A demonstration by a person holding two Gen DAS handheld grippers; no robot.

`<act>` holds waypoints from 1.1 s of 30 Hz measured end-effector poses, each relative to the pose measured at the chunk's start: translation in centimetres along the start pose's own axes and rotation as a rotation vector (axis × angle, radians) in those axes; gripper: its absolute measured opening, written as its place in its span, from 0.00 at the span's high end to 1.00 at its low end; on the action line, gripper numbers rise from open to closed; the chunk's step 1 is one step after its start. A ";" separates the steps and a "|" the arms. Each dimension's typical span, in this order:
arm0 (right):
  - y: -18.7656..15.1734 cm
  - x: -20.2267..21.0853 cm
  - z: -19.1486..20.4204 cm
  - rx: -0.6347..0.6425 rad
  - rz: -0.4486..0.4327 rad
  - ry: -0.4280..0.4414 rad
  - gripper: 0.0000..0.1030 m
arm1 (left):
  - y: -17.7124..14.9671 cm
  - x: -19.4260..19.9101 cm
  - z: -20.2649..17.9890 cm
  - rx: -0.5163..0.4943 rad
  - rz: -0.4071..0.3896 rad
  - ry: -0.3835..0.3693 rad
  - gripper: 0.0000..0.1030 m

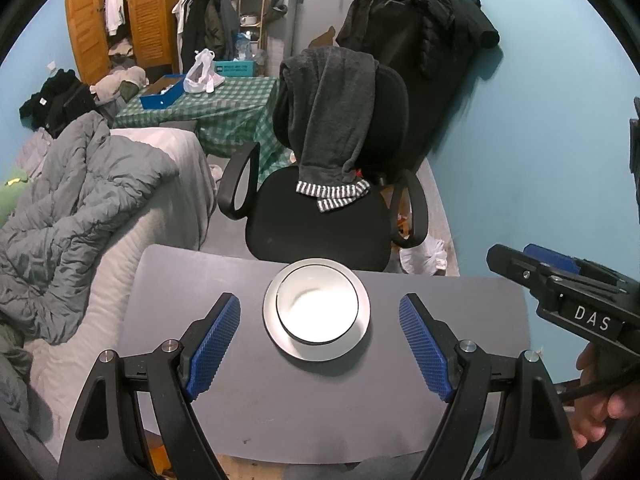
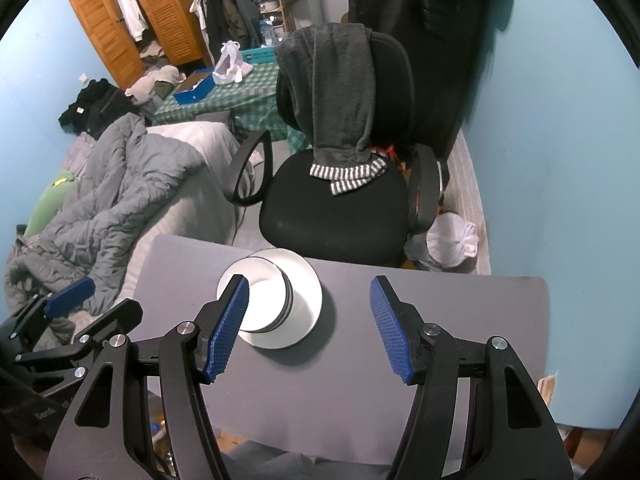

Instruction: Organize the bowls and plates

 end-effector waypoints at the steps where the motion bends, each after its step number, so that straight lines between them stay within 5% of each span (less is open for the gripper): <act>1: 0.0 0.0 0.0 -0.001 0.000 0.000 0.40 | -0.1 0.0 0.0 -0.004 0.002 0.002 0.20; 33: -0.1 0.1 0.1 -0.004 0.000 0.001 0.40 | -0.7 0.6 0.5 0.005 0.010 -0.006 0.19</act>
Point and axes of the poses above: each gripper's, at about its wrist camera, not at the fingertips, and x roughly against the way its jaws point, z to its left, y to its top, the point moved 5 cm from there along -x, roughly the way its jaws point, and after that the axes turned 7 degrees about -y, right-handed, at the moved point
